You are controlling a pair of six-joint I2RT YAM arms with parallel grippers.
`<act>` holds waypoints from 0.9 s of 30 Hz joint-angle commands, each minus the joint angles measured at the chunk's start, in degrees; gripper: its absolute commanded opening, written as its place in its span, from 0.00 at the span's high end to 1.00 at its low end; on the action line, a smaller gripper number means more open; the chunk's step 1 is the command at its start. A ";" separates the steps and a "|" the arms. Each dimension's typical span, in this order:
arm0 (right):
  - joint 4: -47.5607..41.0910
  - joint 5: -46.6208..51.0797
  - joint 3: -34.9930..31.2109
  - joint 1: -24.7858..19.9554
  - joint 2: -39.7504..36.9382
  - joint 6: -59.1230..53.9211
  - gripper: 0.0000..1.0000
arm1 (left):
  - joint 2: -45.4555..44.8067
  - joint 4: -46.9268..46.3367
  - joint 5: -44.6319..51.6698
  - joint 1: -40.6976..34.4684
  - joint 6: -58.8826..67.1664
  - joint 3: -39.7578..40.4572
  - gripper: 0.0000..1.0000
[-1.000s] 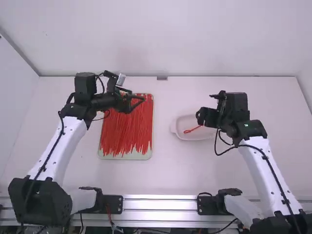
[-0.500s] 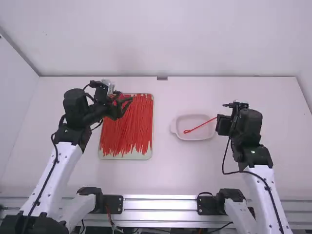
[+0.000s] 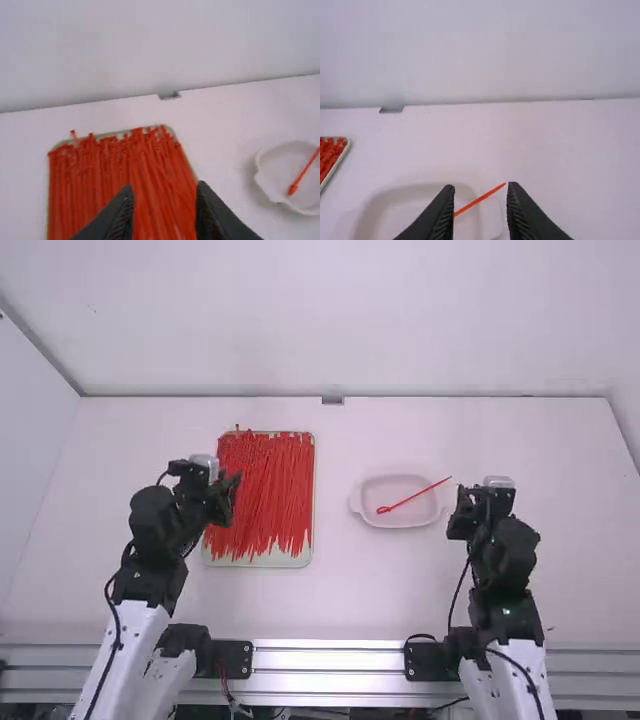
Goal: Fasten the cable tie
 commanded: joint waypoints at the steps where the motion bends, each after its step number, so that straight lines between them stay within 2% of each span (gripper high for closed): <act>1: 0.08 0.30 -3.31 0.16 -2.85 0.03 0.79 | -3.53 0.12 -6.24 -0.05 0.19 -3.03 0.75; 9: 0.08 0.30 -11.95 0.16 -11.49 0.03 0.94 | -13.21 0.12 -15.92 -0.05 0.19 -12.71 0.92; 14: 0.08 0.30 -15.81 0.16 -15.35 0.03 1.00 | -17.72 0.12 -16.60 -0.05 0.19 -17.22 1.00; 20: 0.08 0.30 -20.12 0.16 -20.01 0.03 1.00 | -23.24 0.12 -16.60 -0.05 0.19 -22.74 1.00; 27: 0.08 0.30 -20.12 0.16 -24.60 0.03 1.00 | -28.67 0.12 -16.60 -0.05 0.19 -28.16 1.00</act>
